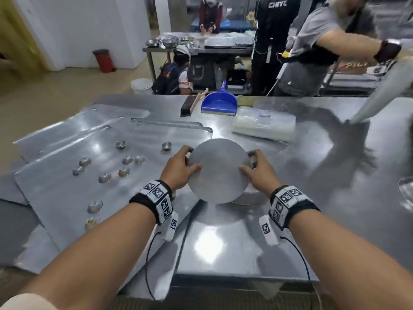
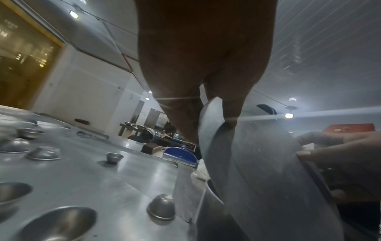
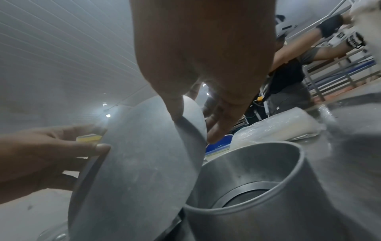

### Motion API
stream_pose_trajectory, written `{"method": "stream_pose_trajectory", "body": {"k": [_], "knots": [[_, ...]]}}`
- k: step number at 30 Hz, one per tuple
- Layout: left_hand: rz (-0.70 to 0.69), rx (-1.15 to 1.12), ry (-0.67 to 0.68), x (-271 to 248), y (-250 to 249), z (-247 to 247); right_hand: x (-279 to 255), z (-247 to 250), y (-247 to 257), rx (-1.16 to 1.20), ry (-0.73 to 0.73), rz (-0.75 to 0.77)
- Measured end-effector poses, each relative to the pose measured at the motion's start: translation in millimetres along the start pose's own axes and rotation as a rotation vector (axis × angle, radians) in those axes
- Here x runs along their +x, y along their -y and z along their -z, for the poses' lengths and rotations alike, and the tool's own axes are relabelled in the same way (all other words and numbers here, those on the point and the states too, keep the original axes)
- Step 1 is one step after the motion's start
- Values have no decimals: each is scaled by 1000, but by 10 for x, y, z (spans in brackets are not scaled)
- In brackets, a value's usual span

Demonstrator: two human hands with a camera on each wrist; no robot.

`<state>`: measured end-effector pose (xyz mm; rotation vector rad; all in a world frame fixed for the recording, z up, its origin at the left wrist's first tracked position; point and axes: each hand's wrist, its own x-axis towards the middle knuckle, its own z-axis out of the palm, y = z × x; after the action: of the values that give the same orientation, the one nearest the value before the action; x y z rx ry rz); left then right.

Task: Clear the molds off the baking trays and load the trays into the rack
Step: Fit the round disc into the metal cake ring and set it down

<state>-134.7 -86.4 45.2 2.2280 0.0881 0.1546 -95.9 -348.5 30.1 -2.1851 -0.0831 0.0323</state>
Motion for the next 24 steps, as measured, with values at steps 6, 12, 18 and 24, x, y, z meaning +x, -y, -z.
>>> {"method": "stream_pose_trajectory", "body": {"k": [6, 12, 18, 24], "knots": [[-92, -18, -18, 144, -381, -381, 65, 405, -267, 16, -111, -33], [-148, -13, 6, 457, -412, -579, 233, 450, -403, 46, -188, -52], [-163, -17, 62, 793, -301, -736, 411, 431, -489, -56, -165, -67], [-153, 25, 173, 1036, -94, -976, 550, 379, -635, -204, -141, -180]]}}
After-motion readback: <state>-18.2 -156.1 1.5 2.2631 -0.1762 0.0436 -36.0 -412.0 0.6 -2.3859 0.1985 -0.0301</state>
